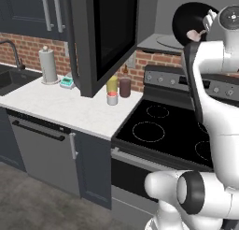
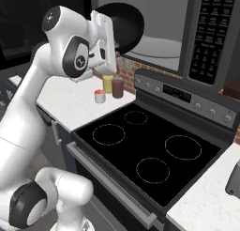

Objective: Pick the garlic from the sink and place it in the bowl. Then pick the bowl and place it in the microwave. Then close the microwave door and press the start button.

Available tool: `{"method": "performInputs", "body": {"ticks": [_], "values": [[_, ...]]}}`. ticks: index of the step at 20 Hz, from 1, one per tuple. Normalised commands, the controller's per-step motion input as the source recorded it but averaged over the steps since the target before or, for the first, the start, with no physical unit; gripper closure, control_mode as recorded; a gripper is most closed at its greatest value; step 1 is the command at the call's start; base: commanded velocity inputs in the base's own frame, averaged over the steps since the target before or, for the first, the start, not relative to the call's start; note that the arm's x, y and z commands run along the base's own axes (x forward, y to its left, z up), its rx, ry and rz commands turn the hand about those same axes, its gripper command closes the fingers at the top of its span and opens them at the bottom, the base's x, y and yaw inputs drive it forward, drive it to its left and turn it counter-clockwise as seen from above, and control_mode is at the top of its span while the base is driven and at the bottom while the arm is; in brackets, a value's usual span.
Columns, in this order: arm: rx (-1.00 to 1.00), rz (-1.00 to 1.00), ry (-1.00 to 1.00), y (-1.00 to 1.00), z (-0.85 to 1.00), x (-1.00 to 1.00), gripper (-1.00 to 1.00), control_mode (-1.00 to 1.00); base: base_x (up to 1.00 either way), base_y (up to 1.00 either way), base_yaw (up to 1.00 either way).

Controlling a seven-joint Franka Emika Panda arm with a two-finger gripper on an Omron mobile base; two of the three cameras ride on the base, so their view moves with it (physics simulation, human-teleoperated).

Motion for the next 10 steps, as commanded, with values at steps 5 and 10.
{"method": "performInputs", "body": {"ticks": [5, 10], "values": [[0.00, 0.00, 0.02, -0.25, 0.00, 0.66, 1.00, -1.00, 0.00, 0.00, 0.00], [0.00, 0.00, 0.01, -0.27, 0.00, 0.68, 1.00, -1.00, 0.00, 0.00, 0.00]]}}
